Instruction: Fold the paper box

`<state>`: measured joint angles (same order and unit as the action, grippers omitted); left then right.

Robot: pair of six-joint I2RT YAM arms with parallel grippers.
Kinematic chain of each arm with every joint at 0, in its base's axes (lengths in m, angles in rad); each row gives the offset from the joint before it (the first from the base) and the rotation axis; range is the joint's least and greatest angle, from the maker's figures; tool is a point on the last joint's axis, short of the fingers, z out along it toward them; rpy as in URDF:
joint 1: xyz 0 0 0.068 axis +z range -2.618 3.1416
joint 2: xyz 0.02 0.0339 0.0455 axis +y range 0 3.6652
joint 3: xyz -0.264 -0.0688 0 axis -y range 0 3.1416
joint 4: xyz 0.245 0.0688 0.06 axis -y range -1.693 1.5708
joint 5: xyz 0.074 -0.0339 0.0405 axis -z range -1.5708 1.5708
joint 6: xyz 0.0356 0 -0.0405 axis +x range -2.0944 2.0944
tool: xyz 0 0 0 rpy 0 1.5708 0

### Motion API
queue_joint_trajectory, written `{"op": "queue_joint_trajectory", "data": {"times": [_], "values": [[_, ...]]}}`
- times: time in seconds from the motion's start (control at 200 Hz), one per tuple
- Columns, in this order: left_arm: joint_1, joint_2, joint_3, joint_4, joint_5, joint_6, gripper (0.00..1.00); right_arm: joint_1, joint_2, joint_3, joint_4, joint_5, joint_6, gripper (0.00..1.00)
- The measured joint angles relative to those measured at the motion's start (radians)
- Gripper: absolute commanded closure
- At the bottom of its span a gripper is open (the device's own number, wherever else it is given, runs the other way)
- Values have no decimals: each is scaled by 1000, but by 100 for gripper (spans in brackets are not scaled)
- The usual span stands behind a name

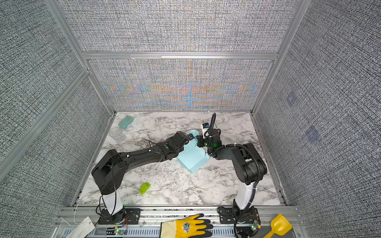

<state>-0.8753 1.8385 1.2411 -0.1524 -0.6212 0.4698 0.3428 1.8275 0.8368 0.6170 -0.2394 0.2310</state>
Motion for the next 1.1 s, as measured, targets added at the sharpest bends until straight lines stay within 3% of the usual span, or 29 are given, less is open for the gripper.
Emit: {"op": "queue_joint_trajectory", "data": {"times": [0.395, 0.515, 0.64, 1.096], "values": [[14, 21, 43, -3, 31, 9, 76, 30, -98, -74, 0, 28, -22, 100], [15, 37, 68, -4, 38, 23, 90, 30, -109, -85, 0, 39, -25, 100], [18, 44, 76, -8, 47, 35, 95, 30, -113, -87, 1, 42, -25, 100], [18, 31, 45, 28, 44, 52, 100, 50, -171, -126, -3, 38, -20, 100]]}}
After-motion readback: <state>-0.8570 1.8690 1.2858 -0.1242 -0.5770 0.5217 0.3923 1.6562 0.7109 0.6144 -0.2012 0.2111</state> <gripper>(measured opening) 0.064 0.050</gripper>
